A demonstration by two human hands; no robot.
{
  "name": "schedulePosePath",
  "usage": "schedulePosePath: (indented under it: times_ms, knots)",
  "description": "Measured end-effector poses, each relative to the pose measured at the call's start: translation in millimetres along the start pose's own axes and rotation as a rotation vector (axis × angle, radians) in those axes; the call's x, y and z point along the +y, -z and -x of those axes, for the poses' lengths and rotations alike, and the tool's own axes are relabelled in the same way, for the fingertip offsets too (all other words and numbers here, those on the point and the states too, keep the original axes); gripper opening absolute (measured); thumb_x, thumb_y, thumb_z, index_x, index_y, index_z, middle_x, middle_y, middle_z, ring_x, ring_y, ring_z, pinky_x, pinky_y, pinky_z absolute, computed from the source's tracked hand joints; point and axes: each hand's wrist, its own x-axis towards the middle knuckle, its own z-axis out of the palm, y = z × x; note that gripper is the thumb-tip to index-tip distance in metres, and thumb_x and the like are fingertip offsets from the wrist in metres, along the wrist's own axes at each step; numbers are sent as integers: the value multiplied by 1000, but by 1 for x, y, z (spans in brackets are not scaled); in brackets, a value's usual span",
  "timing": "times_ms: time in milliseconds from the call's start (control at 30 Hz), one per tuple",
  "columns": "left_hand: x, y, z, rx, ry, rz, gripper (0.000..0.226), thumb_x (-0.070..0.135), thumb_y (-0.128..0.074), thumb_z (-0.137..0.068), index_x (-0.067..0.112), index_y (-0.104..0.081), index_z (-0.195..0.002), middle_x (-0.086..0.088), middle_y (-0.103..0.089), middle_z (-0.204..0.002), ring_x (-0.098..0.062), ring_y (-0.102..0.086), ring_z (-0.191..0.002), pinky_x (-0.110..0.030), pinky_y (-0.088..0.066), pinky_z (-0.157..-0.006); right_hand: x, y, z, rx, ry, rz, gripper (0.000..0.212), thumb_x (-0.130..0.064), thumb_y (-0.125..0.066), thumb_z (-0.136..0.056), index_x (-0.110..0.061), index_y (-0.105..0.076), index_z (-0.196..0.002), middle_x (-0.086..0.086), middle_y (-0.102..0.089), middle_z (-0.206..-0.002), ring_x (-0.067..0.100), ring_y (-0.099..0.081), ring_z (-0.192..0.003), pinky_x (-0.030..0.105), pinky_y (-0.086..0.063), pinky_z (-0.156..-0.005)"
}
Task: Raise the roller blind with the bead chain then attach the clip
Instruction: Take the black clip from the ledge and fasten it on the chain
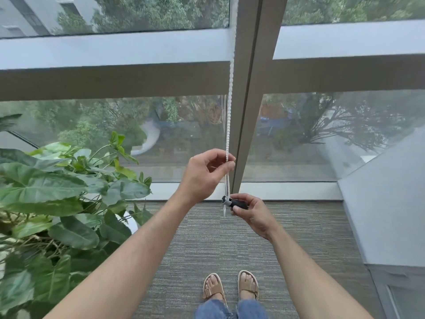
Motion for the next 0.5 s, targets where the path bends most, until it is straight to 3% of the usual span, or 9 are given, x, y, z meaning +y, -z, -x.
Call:
schedulePosePath:
  times_ms: [67,167,333,500]
  knots:
    - [-16,-7,-2,-3,15,61,10,23,-73,-84,30,-74,-90,-4,-75,-81,-33,-70,-81,-52,-58,-76,15,12,-9,34,-24,-6,35,23,-59,-81,3,-65,-109,18,-70,-100,21,-67,-88,29,-57,-79]
    - [-44,-19,-2,3,43,108,11,32,-75,-79,35,-75,-90,1,-76,-82,-24,-72,-81,-46,-60,-76,37,27,-25,68,-46,6,34,25,-56,-81,4,-64,-107,17,-68,-100,21,-65,-89,29,-58,-80]
    - [-94,-40,-2,7,60,97,11,33,-75,-79,39,-75,-87,8,-77,-84,-12,-71,-81,-36,-60,-79,72,52,-56,101,-76,62,38,24,-59,-81,1,-66,-110,22,-66,-111,26,-60,-102,45,-47,-98]
    - [-140,-58,-5,35,82,117,14,21,-77,-79,34,-76,-86,1,-77,-85,-18,-71,-81,-45,-59,-81,110,81,-91,127,-100,90,41,22,-62,-81,-5,-70,-111,23,-67,-116,27,-61,-104,48,-48,-102]
